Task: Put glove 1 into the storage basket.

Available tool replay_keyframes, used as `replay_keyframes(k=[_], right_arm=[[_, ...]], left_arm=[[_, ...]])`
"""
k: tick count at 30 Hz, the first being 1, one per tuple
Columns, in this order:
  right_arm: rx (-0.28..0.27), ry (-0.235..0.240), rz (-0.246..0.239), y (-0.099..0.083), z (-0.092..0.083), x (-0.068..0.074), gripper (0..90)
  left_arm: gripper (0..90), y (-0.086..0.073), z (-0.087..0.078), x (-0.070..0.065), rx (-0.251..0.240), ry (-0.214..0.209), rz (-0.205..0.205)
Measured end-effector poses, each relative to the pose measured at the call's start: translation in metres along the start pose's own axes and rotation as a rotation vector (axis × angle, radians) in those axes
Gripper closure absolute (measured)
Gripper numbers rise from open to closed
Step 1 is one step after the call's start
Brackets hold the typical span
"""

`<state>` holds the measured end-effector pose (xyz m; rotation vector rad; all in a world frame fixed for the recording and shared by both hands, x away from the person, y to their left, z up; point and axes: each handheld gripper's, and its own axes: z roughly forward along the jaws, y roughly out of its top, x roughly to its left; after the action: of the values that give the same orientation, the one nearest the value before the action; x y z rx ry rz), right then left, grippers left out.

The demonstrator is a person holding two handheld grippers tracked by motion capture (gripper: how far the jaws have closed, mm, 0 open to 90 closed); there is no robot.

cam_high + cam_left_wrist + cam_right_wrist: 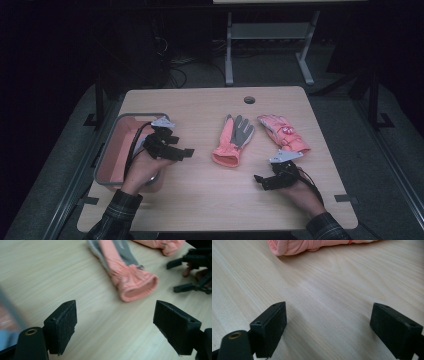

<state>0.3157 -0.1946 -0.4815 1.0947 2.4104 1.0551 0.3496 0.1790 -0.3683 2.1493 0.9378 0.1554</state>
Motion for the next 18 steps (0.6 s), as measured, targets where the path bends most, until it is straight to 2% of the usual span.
replay_keyframes(k=[5,10,18], right_arm=[[0.000,0.000,0.001,0.000,0.000,0.000,13.5],[0.000,-0.002,0.003,0.000,0.000,0.000,13.5],[0.007,0.006,-0.005,0.000,0.001,0.001,10.4]], left_arm=[[18.6,-0.002,0.019,-0.021,0.036,-0.020,0.045],[18.6,-0.010,0.037,-0.035,0.068,-0.029,0.068],[17.4,-0.036,0.061,-0.049,0.100,-0.030,0.123]])
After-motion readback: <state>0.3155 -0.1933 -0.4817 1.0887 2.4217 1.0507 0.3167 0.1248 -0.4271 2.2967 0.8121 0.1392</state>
